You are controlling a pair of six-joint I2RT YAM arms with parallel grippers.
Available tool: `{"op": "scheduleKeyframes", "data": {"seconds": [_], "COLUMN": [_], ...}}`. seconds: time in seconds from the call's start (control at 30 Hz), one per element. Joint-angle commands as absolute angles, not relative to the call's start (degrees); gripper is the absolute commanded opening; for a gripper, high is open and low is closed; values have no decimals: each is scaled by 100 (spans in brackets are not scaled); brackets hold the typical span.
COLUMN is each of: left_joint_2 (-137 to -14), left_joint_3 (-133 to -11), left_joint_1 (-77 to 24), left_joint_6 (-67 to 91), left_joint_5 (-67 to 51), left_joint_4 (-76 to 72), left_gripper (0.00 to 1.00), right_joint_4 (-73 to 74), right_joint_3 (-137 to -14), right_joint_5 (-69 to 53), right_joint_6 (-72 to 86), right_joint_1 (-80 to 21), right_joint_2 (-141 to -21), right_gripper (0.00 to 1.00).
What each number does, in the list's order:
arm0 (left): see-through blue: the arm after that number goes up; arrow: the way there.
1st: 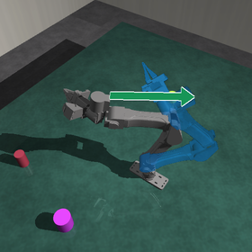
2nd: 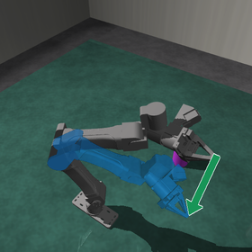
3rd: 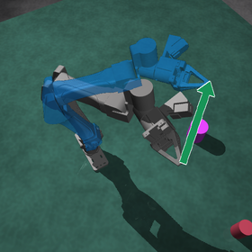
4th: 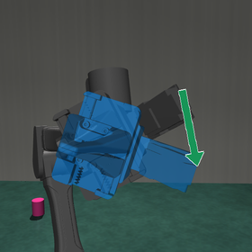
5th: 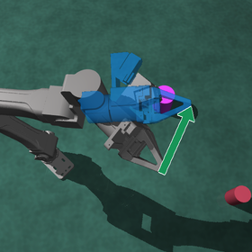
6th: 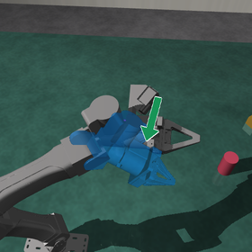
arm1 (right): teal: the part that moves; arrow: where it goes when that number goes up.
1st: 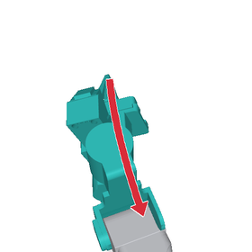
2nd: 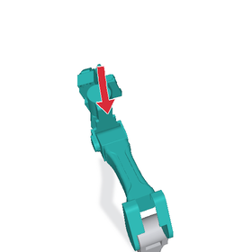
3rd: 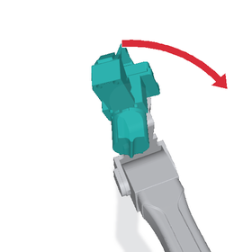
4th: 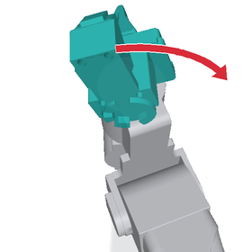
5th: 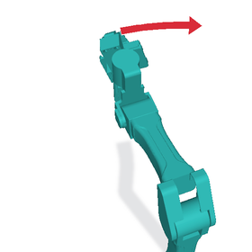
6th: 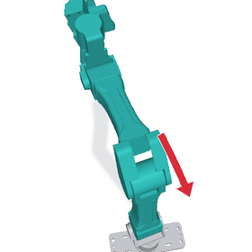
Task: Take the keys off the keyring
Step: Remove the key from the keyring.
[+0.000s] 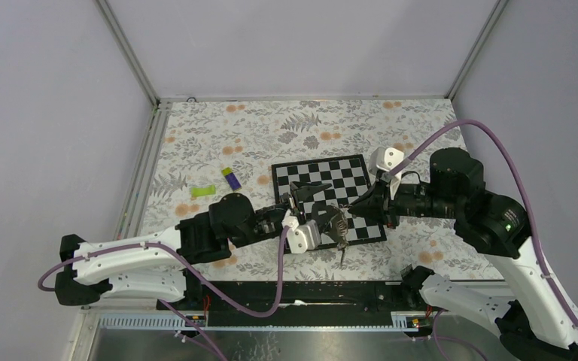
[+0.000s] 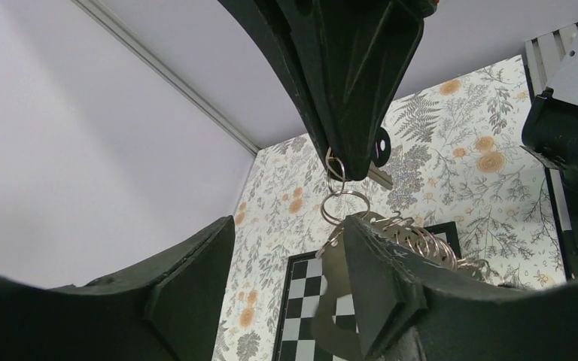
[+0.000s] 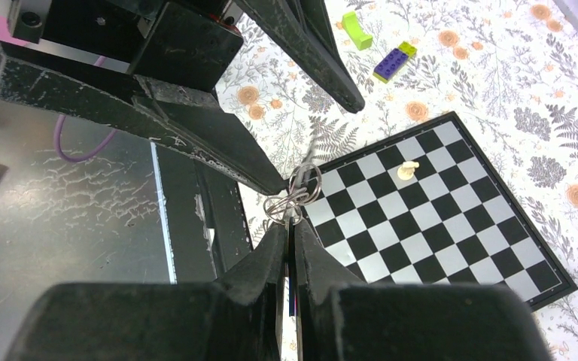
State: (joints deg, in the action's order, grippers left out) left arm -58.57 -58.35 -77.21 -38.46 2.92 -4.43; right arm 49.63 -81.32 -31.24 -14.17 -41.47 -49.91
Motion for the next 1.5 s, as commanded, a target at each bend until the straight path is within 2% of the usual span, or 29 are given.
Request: {"op": "scheduleKeyframes", "data": {"seconds": [0.0,0.37,0.87,1.47], "left_joint_2": [-5800,-5544,-5777,-5959], "left_joint_3": [-5844,-5625,-5651,-5245], "left_joint_1": [-7649,-7472,-7436,-7120], "left_joint_6": [-3593,-2513,-1624,-975], "left_joint_5": [33,-316,-1231,-1104], "left_joint_4": [-878,-1583,-2252,-3098], "left_gripper": [62,68,56,54], "right_joint_4": [4789,4308,4163,3974], "right_joint_3": [-8382,-8283,-8187,-8182], "right_joint_5": [-3340,-3501,-3558,-3846], "right_joint_6": [-1561,-1743,-1837,-1733], "right_joint_1": [-4163,-4162,-4160,-4161], "right_joint_2": [-4924,-4551,-4440,-4408], "right_gripper": [0,0,0,0]}}
